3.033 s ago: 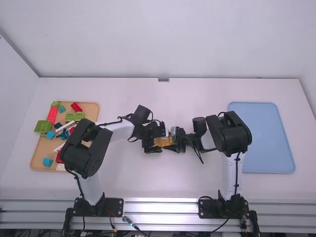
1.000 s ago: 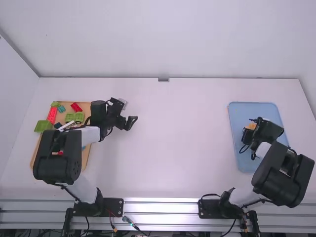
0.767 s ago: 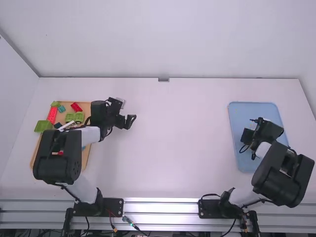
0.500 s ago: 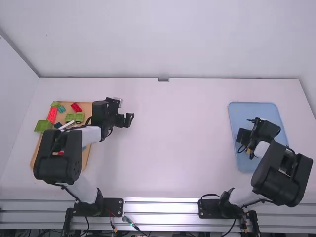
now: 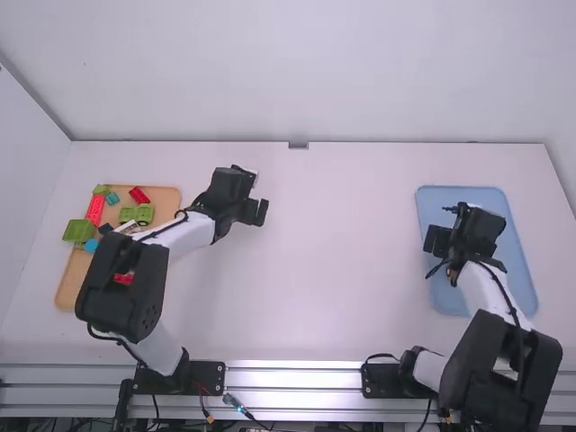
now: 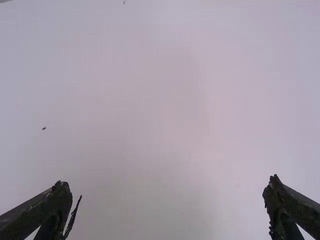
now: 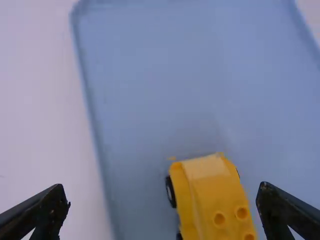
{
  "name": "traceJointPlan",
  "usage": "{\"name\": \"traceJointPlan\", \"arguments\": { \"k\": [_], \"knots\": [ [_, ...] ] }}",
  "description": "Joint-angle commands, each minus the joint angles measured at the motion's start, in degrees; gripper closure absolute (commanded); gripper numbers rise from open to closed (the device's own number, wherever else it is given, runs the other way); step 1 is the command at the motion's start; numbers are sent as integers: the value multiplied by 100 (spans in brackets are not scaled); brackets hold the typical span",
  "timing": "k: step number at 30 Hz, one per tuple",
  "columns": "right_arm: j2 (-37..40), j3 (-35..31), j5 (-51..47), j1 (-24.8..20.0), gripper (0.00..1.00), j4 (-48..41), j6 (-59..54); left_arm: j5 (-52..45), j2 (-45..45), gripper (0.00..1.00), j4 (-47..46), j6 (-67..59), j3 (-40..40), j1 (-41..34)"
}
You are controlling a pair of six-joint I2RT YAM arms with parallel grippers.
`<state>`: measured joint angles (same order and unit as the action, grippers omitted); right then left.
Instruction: Assemble lego blocks to make yellow taxi
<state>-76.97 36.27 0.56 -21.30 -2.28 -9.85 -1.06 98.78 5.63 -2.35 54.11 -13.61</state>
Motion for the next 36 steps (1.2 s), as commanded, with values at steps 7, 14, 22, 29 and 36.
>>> {"name": "traceJointPlan", "arguments": {
  "k": [7,14,22,29,36],
  "knots": [
    [827,100,-56,571,1,-227,287,172,-75,2,-494,182,443,-129],
    [1261,-334,-56,1005,9,208,721,106,-486,9,-563,235,32,282],
    [2021,-1094,-56,1765,22,228,985,106,-1147,20,-563,235,-629,944],
    [2815,-1889,-56,2130,36,228,985,106,-1819,32,-563,235,-1301,1361],
    [3863,-2936,-56,2130,54,228,985,106,-2746,48,-563,235,-2228,1361]
  ]
}}
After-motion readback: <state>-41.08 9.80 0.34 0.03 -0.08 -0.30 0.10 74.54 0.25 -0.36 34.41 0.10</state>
